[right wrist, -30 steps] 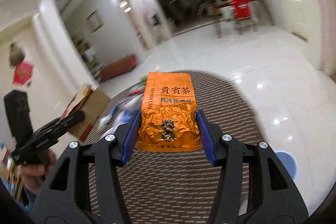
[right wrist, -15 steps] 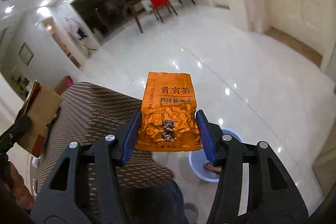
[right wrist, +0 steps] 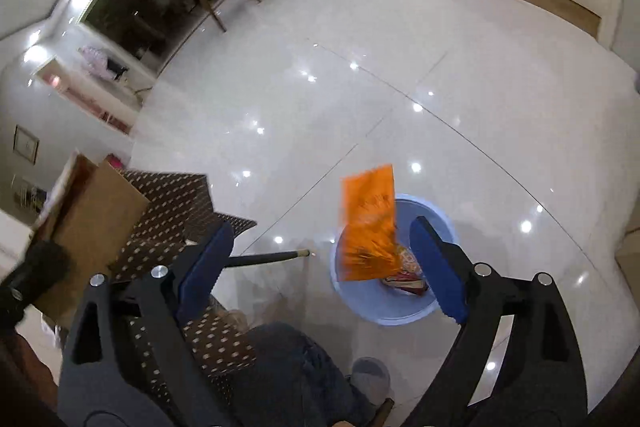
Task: Collect trash
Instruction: 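Drop the orange packet in the bucket while the left drops the brown paper bag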
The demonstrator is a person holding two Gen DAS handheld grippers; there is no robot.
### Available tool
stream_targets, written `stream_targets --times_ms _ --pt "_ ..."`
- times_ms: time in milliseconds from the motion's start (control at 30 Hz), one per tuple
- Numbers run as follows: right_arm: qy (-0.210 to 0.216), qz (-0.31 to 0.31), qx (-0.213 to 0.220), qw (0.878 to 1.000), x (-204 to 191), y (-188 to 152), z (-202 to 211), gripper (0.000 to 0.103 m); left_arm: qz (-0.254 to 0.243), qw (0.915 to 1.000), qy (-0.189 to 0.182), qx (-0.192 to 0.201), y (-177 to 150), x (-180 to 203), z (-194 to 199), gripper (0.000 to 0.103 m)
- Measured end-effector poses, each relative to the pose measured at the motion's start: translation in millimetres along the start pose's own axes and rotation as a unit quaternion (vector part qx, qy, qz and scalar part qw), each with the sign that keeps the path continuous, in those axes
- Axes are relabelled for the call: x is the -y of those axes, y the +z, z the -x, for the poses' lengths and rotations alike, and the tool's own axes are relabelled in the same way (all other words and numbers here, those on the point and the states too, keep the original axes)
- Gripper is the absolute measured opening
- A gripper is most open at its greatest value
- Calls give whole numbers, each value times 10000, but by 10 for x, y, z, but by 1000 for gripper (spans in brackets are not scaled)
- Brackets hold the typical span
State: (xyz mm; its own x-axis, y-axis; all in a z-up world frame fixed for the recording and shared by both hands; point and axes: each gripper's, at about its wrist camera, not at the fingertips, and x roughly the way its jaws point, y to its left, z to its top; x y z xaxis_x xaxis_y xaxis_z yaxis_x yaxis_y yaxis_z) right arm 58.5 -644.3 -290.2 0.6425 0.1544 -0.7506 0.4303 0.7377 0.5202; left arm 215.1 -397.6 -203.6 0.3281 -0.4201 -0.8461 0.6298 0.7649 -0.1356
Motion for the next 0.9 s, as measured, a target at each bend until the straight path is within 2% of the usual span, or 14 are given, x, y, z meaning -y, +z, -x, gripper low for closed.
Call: stream_targets --times_ms 133,267,300,333,400,500,700,900 --pt "49 -307 260 9992 162 6 258 88 -56 9995 59 -300 18 91 -298 54" --pt "125 -264 550 9981 151 124 485 90 -61 9982 58 -597 -22 87 -519 57" --pt "153 -240 617 9977 131 137 548 90 -53 9979 33 -640 -16 88 -570 60" --pt "189 -212 713 9970 97 137 641 91 -34 9978 20 -663 -17 82 -587 69" --pt "232 -162 870 9958 63 143 778 92 2 9982 -22 -591 -4 69 -593 81" --pt "308 -79 1044 9940 -29 122 939 95 60 9991 -31 -430 40 62 -537 88" --pt "304 13 1240 9918 -227 109 1081 97 222 9997 -4 -110 56 -33 -220 89" --pt "182 223 1307 9910 -557 36 1065 97 204 9988 127 417 -39 -96 311 92"
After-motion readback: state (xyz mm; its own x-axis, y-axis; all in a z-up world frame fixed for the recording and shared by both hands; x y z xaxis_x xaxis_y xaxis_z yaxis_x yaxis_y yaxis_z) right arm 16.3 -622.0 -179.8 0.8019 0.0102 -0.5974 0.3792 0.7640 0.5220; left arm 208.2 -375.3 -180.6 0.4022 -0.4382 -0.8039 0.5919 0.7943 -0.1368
